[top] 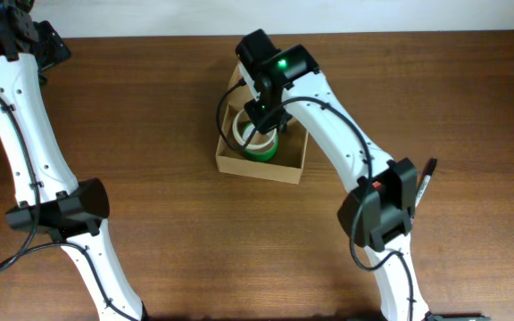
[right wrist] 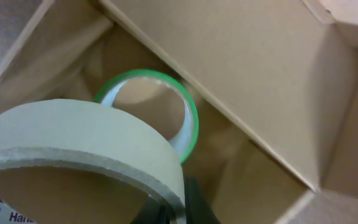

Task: Pack container
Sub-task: 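Place the white tape into the box on the green tape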

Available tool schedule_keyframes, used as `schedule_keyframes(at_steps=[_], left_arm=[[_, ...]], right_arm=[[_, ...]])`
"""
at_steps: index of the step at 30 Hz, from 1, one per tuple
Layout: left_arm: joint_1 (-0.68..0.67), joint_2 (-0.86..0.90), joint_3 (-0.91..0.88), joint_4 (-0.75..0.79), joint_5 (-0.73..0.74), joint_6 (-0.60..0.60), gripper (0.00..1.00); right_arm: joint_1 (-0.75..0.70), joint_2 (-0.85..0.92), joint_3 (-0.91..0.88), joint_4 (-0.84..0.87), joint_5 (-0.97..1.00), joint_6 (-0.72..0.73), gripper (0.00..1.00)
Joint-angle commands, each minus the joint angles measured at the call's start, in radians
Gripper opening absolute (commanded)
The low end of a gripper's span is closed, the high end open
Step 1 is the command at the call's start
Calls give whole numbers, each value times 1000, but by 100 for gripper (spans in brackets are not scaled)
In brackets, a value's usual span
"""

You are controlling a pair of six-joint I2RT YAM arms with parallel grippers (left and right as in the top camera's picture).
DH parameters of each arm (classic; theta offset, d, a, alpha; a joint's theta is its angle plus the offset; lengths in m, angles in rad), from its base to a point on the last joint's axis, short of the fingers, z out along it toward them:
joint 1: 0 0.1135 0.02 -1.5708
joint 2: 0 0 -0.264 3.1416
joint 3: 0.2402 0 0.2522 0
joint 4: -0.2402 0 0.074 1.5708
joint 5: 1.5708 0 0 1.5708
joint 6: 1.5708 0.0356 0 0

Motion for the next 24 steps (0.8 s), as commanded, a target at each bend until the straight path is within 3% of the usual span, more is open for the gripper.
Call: schedule_keyframes(at_steps=[1,16,20,24], left_arm=[[5,-29,-5,-1,0,11,100],[5,-29,-5,-1,0,11,100],[5,-29,-5,-1,0,11,100],[5,-29,-5,-1,0,11,100]], right_arm=[[-14,31,3,20,12,-2,4],[-21,118,3,61,-18,20,6],[-26,119,3,62,-18,20,28],[-26,112,26,34,-18,16,28]])
